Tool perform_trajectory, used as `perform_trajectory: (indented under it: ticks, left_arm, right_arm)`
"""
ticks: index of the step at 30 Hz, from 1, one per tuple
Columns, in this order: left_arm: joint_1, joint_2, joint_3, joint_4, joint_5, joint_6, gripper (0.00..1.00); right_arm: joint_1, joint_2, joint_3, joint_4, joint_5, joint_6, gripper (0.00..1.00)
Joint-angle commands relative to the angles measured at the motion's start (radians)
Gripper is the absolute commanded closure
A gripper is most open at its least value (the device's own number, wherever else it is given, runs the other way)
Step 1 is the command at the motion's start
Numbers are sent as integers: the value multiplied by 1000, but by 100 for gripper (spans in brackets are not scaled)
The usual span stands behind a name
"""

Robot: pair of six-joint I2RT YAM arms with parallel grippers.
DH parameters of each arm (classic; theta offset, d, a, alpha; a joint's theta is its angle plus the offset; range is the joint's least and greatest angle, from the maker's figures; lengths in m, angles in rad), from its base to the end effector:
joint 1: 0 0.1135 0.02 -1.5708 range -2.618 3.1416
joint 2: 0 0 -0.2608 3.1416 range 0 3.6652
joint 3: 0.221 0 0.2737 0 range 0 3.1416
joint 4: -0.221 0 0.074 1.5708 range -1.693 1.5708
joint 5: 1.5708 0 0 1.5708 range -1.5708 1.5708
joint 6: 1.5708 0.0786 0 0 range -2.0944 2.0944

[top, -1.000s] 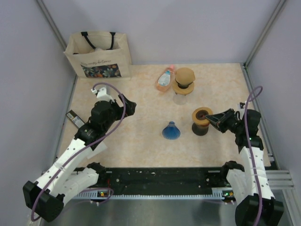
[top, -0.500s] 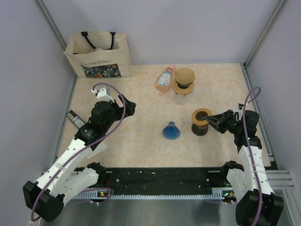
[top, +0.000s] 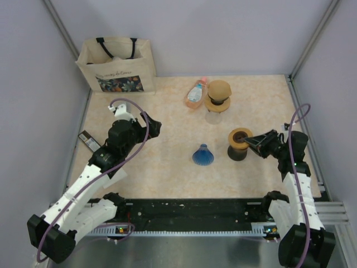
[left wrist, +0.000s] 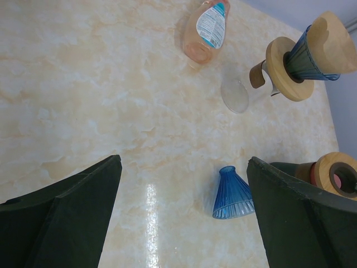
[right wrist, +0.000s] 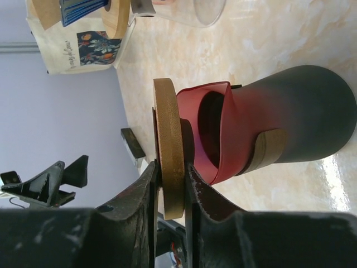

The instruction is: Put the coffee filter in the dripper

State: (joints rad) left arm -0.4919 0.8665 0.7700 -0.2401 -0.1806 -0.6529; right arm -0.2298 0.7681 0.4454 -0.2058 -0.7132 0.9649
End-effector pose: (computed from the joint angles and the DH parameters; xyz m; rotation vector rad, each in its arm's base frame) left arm 0.2407 -0.1130 0.2963 -0.2808 1.9274 -0.5991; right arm 0.2259 0.0000 0.1996 0.8211 2.0165 1.1794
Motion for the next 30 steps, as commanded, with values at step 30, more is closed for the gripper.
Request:
perform_trajectory:
  ticks: [30]
  left_arm:
    - [3,6,-3,47,0,33,1]
  right_arm:
    - [-13,77,285,-326,161,-250,44]
